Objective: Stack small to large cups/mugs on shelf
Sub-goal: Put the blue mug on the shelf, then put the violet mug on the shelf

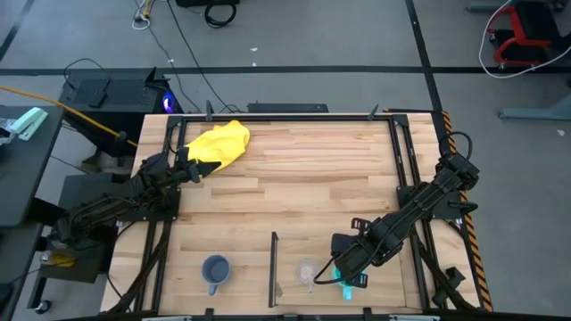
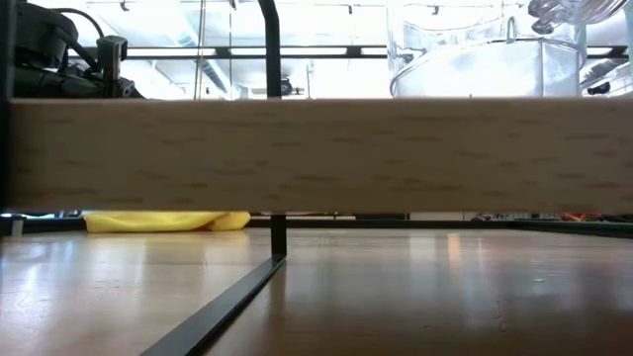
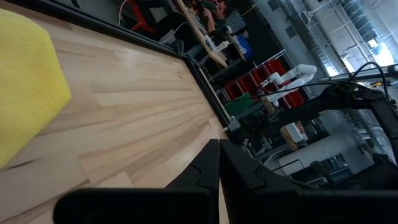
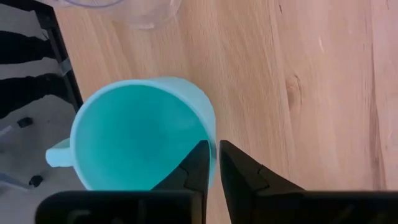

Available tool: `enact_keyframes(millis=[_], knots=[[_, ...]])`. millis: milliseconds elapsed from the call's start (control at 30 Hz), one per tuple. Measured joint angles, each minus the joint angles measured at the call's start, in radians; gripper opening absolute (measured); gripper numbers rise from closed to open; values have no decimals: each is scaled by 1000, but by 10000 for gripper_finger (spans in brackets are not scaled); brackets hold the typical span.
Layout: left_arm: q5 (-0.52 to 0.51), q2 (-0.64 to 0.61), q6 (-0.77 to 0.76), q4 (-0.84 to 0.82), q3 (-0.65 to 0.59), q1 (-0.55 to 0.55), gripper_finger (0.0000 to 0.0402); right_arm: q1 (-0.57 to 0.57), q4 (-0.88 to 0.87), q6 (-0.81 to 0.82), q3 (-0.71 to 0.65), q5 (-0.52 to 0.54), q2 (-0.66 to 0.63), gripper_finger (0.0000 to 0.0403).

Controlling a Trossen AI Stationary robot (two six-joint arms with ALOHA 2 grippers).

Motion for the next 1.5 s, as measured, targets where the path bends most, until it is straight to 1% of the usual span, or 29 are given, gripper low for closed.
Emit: enact_keyframes(millis=[167, 267, 367, 533, 667, 800, 933, 1000, 1067, 1167, 1300, 1400, 1500], knots=[[1, 0, -48, 22, -2, -1, 24, 0, -2, 21, 0, 0, -31, 46], [21, 0, -103, 112, -2, -1, 30, -2, -2, 26, 0, 14, -72, 46], [67, 0, -145, 287, -2, -1, 34, -2, -2, 44, 0, 73, -131, 46], [139, 0, -157, 631, -2, -1, 31, -2, -2, 68, 0, 229, -243, 46], [146, 0, -186, 832, 3, -1, 28, -2, -2, 71, 0, 339, -328, 46], [129, 0, -169, 849, 92, -1, 31, -2, -2, 75, 0, 433, -396, 45], [135, 38, -98, 836, 265, -1, 25, -2, -2, 76, 0, 507, -439, 44], [177, 68, -71, 750, 388, -1, 17, -2, -2, 75, 0, 527, -449, 44], [224, 106, -33, 551, 524, -1, 9, -2, -2, 76, 0, 531, -452, 44], [245, 195, 49, 126, 746, -1, 6, -2, -2, 76, 0, 531, -452, 43], [232, 347, 106, -448, 1023, -1, 14, -2, -2, 76, 0, 531, -452, 43], [213, 458, 117, -837, 1192, -1, 14, -2, -16, 76, 0, 531, -452, 43], [156, 545, 114, -1171, 1309, -1, 8, -2, -33, 78, 0, 531, -452, 43]])
